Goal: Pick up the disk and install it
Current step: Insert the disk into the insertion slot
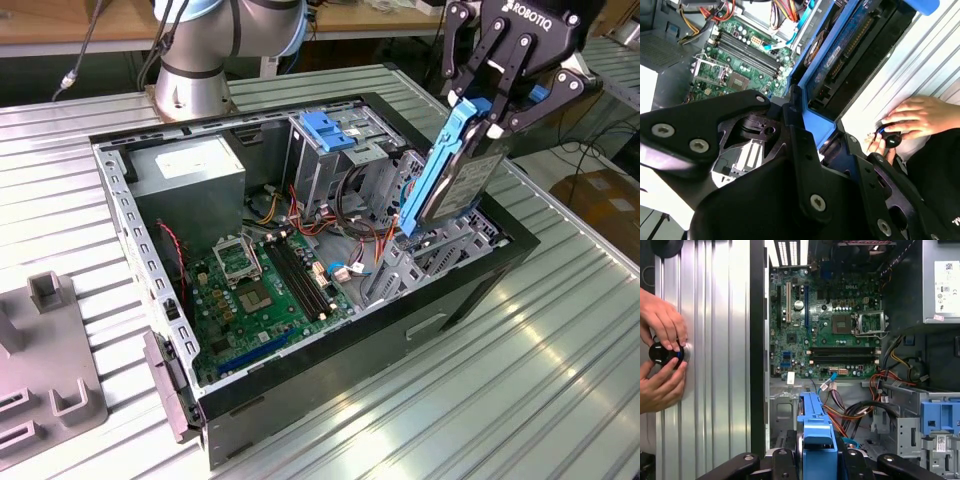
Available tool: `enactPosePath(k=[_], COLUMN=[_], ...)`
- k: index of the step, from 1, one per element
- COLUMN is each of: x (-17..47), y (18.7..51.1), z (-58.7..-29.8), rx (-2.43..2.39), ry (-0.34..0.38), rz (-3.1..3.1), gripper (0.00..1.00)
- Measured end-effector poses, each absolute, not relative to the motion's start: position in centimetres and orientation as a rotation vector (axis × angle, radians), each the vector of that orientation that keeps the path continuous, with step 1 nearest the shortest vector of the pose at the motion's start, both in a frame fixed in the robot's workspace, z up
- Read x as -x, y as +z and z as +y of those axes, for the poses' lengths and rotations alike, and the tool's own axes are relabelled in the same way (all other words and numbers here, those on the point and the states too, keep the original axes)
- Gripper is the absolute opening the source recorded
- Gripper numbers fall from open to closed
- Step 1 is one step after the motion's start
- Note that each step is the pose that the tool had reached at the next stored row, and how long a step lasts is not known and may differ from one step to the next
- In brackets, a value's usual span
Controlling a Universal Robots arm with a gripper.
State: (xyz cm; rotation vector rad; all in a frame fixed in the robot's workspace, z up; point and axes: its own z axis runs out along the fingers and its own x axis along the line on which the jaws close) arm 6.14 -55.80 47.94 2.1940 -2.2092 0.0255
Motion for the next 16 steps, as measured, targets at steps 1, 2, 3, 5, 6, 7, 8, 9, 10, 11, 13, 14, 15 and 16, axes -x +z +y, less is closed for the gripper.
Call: enactPosePath(k=[1,2,3,5,6,7,8,9,10,11,13,14,15,16], x=[-6.2,-6.2,-6.2,-6.3,-6.4,-6.5,-6.6,-6.8,-7.0,-7.1,-7.1,-7.1,-7.1,-7.1], y=[47.9,47.7,47.6,47.3,47.1,47.0,46.8,46.6,46.5,46.4,46.1,45.9,45.8,45.7], z=[-55.8,-55.8,-55.8,-55.8,-55.8,-55.8,-55.8,-55.8,-55.8,-55.8,-55.8,-55.8,-55.8,-55.8], rx=[-2.194,-2.194,-2.194,-2.194,-2.194,-2.194,-2.194,-2.194,-2.194,-2.194,-2.194,-2.194,-2.194,-2.194], ry=[0.026,0.026,0.025,0.025,0.025,0.025,0.025,0.025,0.025,0.025,0.025,0.025,0.025,0.025], rz=[-2.209,-2.209,-2.209,-2.209,-2.209,-2.209,-2.209,-2.209,-2.209,-2.209,-2.209,-2.209,-2.209,-2.209], gripper=[0.36,0.36,0.36,0.36,0.36,0.36,0.36,0.36,0.36,0.36,0.36,0.36,0.36,0.36])
